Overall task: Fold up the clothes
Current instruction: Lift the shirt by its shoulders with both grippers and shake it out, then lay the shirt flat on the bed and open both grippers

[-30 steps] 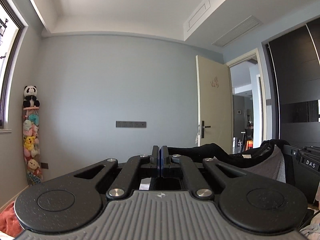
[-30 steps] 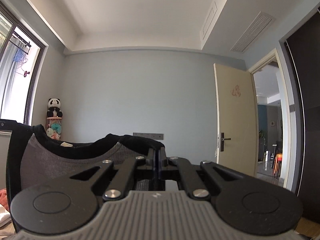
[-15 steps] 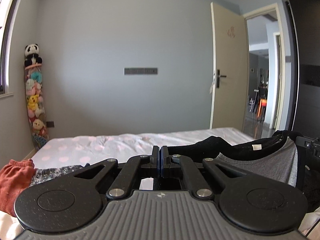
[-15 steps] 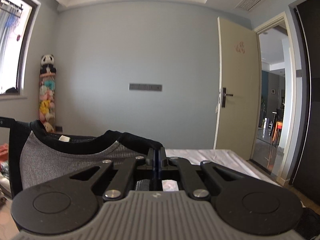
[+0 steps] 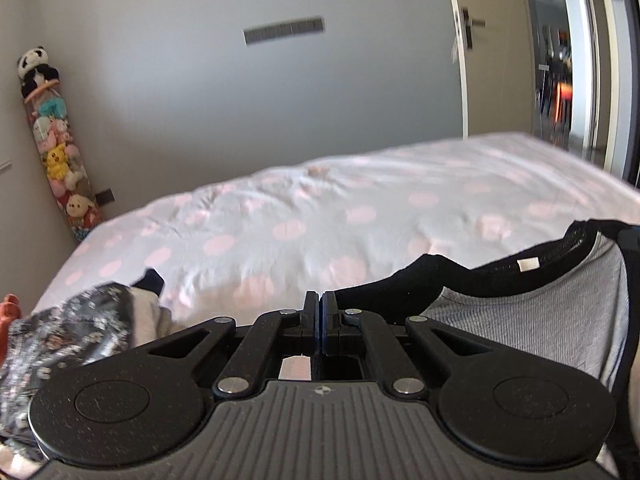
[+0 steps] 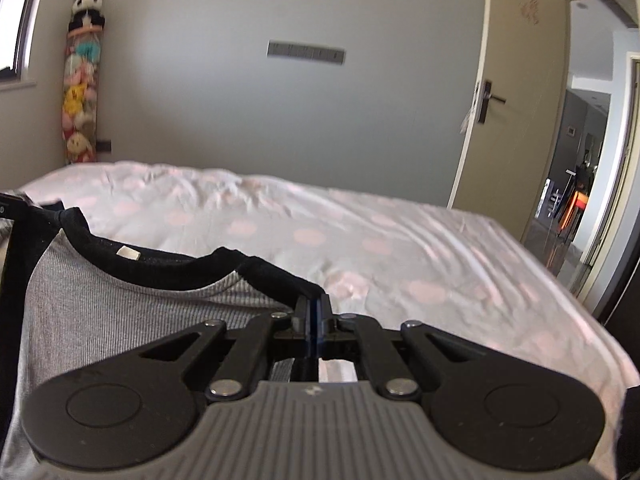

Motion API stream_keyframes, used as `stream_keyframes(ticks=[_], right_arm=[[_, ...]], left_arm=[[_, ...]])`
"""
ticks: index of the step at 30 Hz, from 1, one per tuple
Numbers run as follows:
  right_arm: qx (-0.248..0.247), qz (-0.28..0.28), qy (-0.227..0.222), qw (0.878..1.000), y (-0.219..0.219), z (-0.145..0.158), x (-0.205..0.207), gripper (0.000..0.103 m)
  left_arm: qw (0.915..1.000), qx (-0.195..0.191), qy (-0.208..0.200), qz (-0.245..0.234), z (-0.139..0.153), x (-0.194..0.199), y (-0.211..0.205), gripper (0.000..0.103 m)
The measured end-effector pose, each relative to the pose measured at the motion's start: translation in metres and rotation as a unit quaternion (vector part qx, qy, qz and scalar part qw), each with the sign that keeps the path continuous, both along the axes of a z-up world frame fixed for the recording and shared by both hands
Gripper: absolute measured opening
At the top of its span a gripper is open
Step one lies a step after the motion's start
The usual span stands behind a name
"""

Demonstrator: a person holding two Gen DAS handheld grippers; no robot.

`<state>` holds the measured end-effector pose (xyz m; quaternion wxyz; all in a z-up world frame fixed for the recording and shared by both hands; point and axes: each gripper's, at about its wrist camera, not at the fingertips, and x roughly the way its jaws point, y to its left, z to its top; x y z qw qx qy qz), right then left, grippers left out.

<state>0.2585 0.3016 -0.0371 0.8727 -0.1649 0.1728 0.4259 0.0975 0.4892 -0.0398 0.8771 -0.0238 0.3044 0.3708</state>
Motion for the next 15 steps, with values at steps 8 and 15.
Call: stream_keyframes(ticks=[8,15], right_arm=[[-0.063,0.001,0.042,0.997,0.07,-0.09,0.055,0.004],[-0.098,0.001,0.066,0.993,0.098,-0.139,0.072,0.005]], left_arm=[[0.9975,-0.028,0.065,-0.002,-0.087,0.048,0.045,0.0],[0.9934,-0.066,0.094,-0.002,-0.136,0.068,0.072,0.0]])
